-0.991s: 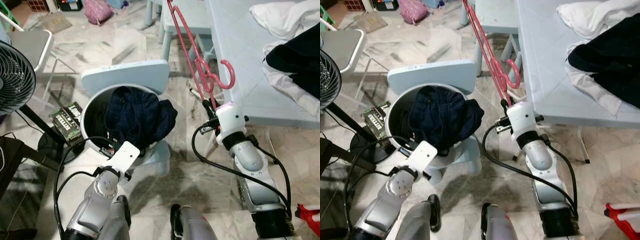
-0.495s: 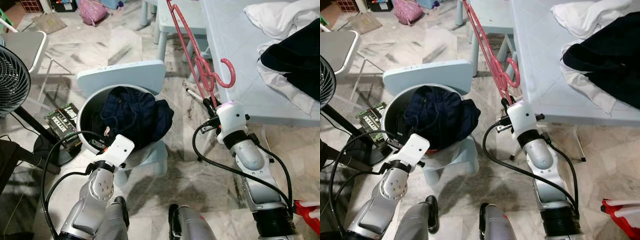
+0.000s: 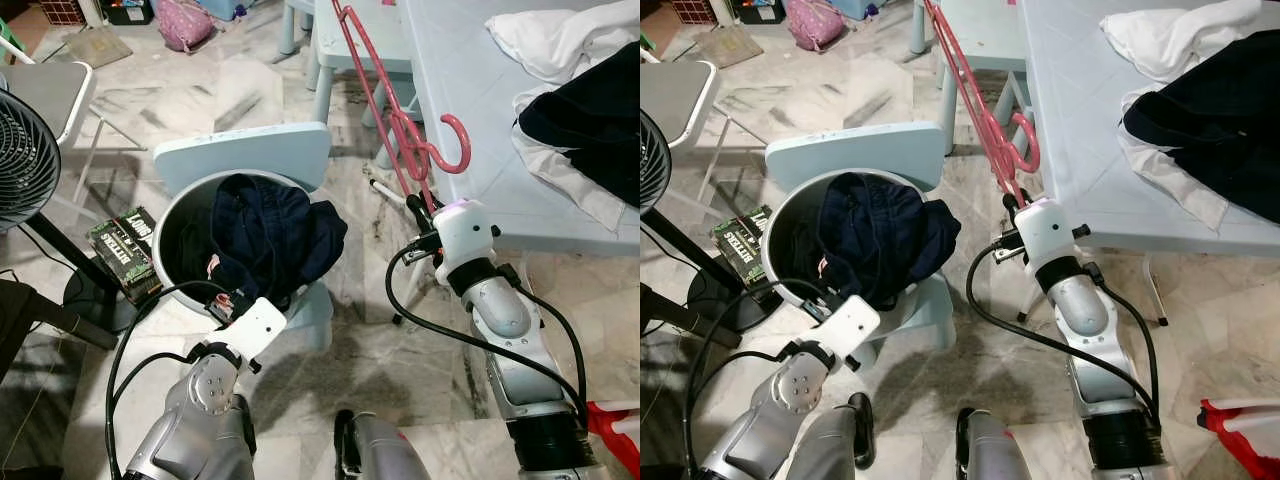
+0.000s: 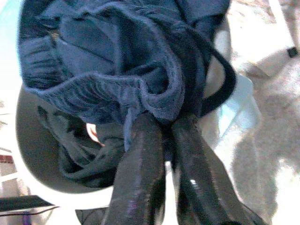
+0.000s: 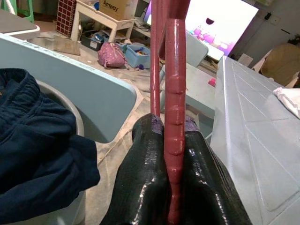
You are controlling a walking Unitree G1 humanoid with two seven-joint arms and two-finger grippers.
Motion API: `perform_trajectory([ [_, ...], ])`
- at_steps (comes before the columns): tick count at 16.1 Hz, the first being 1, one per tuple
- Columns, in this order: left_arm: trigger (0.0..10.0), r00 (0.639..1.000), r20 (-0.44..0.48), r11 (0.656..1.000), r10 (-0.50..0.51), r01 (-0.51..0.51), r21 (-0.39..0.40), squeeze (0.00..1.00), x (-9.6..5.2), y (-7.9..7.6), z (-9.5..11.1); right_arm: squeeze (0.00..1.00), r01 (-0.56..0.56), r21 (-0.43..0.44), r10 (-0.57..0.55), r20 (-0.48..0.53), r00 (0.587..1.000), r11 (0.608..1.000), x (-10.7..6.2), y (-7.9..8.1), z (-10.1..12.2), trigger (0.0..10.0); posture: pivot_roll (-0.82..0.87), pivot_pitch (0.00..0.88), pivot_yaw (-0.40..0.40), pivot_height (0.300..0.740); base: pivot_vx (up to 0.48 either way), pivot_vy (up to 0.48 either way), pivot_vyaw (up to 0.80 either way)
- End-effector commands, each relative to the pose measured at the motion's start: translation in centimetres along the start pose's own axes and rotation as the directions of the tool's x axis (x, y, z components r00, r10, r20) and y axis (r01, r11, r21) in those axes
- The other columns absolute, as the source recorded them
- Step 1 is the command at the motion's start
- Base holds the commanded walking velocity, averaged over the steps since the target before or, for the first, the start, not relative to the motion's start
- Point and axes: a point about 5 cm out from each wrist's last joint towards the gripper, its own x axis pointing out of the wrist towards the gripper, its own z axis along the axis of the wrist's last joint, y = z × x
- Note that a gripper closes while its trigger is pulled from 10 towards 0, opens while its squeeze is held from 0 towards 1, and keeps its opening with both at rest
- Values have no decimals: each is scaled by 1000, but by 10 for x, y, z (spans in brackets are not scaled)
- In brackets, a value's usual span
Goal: Hang hanger
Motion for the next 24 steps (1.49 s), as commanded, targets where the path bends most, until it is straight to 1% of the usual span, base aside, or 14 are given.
perform_trajectory([
  [1, 10000, 1000, -20, 1000, -23, 24, 18, 1000, -1, -4, -3, 0, -8, -8, 9, 8, 1000, 1000, 1, 0, 1, 10000, -61, 184, -81, 740, 0, 0, 0],
  [2, 10000, 1000, -18, 999, -16, 17, 39, 1000, 0, -3, -3, 0, -8, -8, 8, 9, 1000, 1000, 1, 0, 1, 10000, -62, 184, -80, 740, 0, 0, 0],
  [3, 10000, 1000, -18, 998, -15, 16, 55, 906, 0, -2, -3, 0, -8, -9, 8, 9, 1000, 1000, 1, -1, 1, 10000, -62, 184, -80, 740, 0, 0, 0],
  [4, 10000, 1000, -15, 997, -5, 6, 73, 0, 0, 0, -2, 0, -6, -9, 6, 8, 1000, 1000, 1, -1, 0, 10000, -61, 187, -78, 740, 0, 0, 0],
  [7, 10000, 1000, -9, 996, 9, -8, 88, 0, 1, 2, -1, 0, -5, -7, 5, 6, 1000, 1000, 0, 0, 0, 10000, -62, 190, -75, 740, 0, 0, 0],
  [8, 10000, 1000, -15, 997, 7, -6, 79, 729, 2, 1, -2, 0, -5, -6, 5, 5, 1000, 1000, -1, 0, 0, 10000, -62, 192, -73, 740, 0, 0, 0],
  [9, 10000, 1000, -18, 997, 9, -8, 78, 1000, 3, 1, -3, 0, -4, -6, 4, 6, 1000, 1000, -1, 0, 0, 10000, -63, 192, -73, 740, 0, 0, 0],
  [11, 10000, 999, -22, 997, 25, -23, 80, 1000, 5, 4, -3, 0, -1, -7, 1, 6, 1000, 1000, -1, -1, 0, 10000, -65, 193, -71, 740, 0, 0, 0],
  [12, 10000, 999, -23, 997, 48, -46, 63, 0, 8, 8, -2, 0, -1, -7, 1, 5, 1000, 1000, -1, -1, 0, 10000, -67, 195, -72, 740, 0, 0, 0],
  [14, 10000, 998, -37, 999, 50, -49, 5, 0, 12, 10, -1, 0, -2, -7, 2, 5, 1000, 1000, -1, -1, 0, 10000, -68, 196, -72, 740, 0, 0, 0],
  [15, 10000, 998, -37, 999, 47, -47, -6, 0, 14, 10, -1, 0, -2, -7, 2, 5, 1000, 1000, -2, -1, 0, 10000, -72, 197, -72, 740, 0, 0, 0],
  [16, 10000, 998, -50, 998, 36, -38, -43, 0, 15, 8, -1, 0, -2, -8, 2, 5, 1000, 1000, -2, -1, 1, 10000, -72, 197, -72, 740, 0, 0, 0],
  [18, 10000, 998, -59, 996, 32, -37, -76, 0, 18, 8, 0, 0, -1, -9, 1, 4, 1000, 1000, -2, -2, 1, 10000, -75, 198, -72, 740, 0, 0, 0],
  [24, 10000, 998, -59, 996, 32, -37, -76, 0, 18, 8, 0, 0, -1, -9, 1, 4, 1000, 1000, -2, -2, 1, 10000, -75, 198, -72, 740, 0, 0, 0],
])
